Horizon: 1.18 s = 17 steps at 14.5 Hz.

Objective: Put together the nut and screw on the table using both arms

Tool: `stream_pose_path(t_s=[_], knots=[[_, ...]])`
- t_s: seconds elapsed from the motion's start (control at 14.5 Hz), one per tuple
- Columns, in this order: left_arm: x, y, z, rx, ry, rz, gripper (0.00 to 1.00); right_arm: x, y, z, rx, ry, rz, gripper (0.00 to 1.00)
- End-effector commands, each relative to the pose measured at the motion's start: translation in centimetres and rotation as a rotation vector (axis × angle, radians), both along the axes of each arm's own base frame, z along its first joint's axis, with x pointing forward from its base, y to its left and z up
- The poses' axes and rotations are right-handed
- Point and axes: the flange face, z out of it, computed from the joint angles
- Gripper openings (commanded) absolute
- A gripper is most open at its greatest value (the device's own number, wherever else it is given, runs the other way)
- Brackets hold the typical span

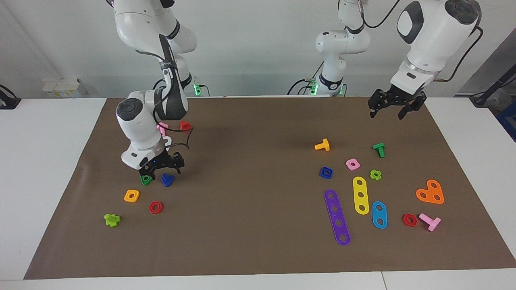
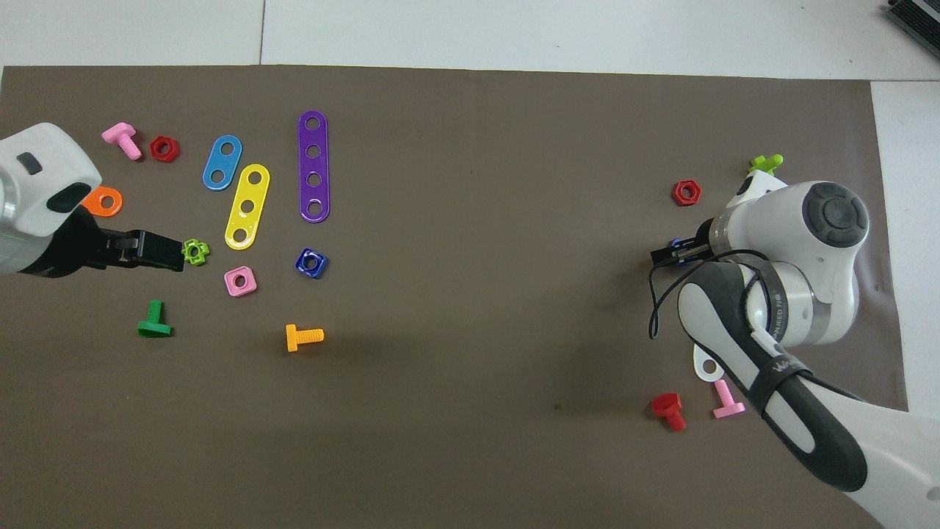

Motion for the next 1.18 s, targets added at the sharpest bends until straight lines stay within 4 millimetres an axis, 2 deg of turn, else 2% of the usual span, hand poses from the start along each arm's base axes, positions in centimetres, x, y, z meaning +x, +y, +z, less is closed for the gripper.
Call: stream_pose_path(t_s=[0.0,0.14,0.21,0.28,0.48,0.55,0.76,0.83,0.9,0.97,1.11], knots=[[2.0,-2.2,-3.5,-0.016,-0.012,0.012,1.00,-0.5,-0.5,-0.5,0.017,-0.012,0.019,0.74],[3.4,-4.0,-5.8,-0.021,-0.036,-0.017,1.00,-0.6,-0.7,-0.7,0.013,-0.008,0.042,0.55],[4.1,-4.6,-7.0,-0.024,-0.047,-0.025,1.00,-0.7,-1.0,-0.8,0.014,-0.005,0.048,0.49],[4.8,-5.4,-9.1,-0.026,-0.053,-0.044,0.99,-0.7,-1.3,-0.8,0.014,-0.005,0.045,0.47],[4.6,-5.7,-14.5,-0.024,-0.090,-0.214,0.99,-0.6,-1.3,-0.8,0.013,-0.006,0.047,0.43],[5.0,-6.4,-17.0,-0.023,-0.076,-0.270,0.99,-0.6,-1.3,-0.8,0.012,-0.006,0.046,0.43],[5.1,-8.8,-21.0,-0.025,-0.055,-0.395,0.98,-0.6,-1.3,-0.8,0.014,-0.006,0.039,0.43],[5.0,-9.8,-21.8,-0.025,-0.053,-0.419,0.98,-0.6,-1.3,-0.8,0.013,-0.006,0.040,0.41],[4.7,-11.1,-22.9,-0.025,-0.045,-0.441,0.98,-0.6,-1.3,-0.8,0.014,-0.006,0.038,0.16],[4.5,-11.1,-23.4,-0.025,-0.042,-0.455,0.96,-0.7,-1.2,-0.9,0.014,-0.005,0.036,0.00],[4.1,-11.1,-24.0,-0.025,-0.032,-0.519,0.96,-0.4,-1.2,-0.8,0.026,-0.005,-0.002,0.00]])
